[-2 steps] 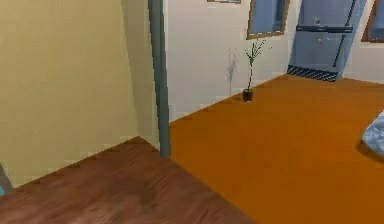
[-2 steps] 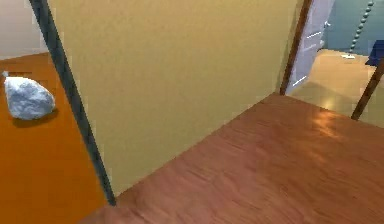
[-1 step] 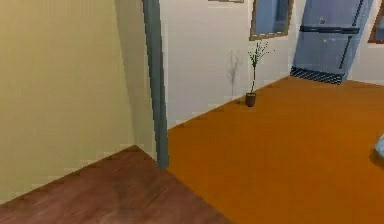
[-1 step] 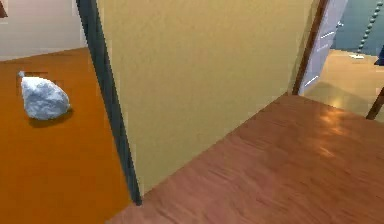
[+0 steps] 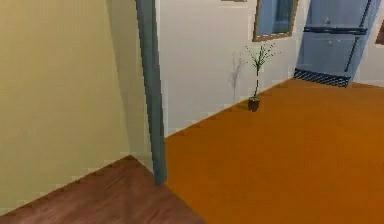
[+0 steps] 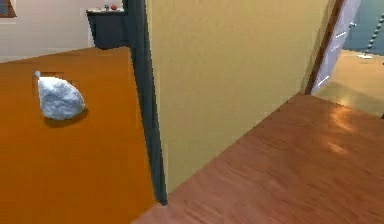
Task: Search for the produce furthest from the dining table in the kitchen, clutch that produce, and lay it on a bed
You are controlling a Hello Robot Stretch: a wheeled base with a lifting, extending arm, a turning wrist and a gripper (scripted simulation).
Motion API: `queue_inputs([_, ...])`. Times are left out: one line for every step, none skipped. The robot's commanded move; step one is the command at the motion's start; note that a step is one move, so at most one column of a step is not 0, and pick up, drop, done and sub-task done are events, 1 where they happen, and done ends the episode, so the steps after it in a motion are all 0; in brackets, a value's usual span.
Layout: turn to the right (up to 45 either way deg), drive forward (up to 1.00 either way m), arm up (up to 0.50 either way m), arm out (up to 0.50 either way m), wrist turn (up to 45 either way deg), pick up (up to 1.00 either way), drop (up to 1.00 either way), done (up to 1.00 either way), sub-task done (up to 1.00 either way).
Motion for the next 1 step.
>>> queue_inputs([33.0,0.00,0.00,0.00,0.0,0.00,0.00,0.00,0.00])
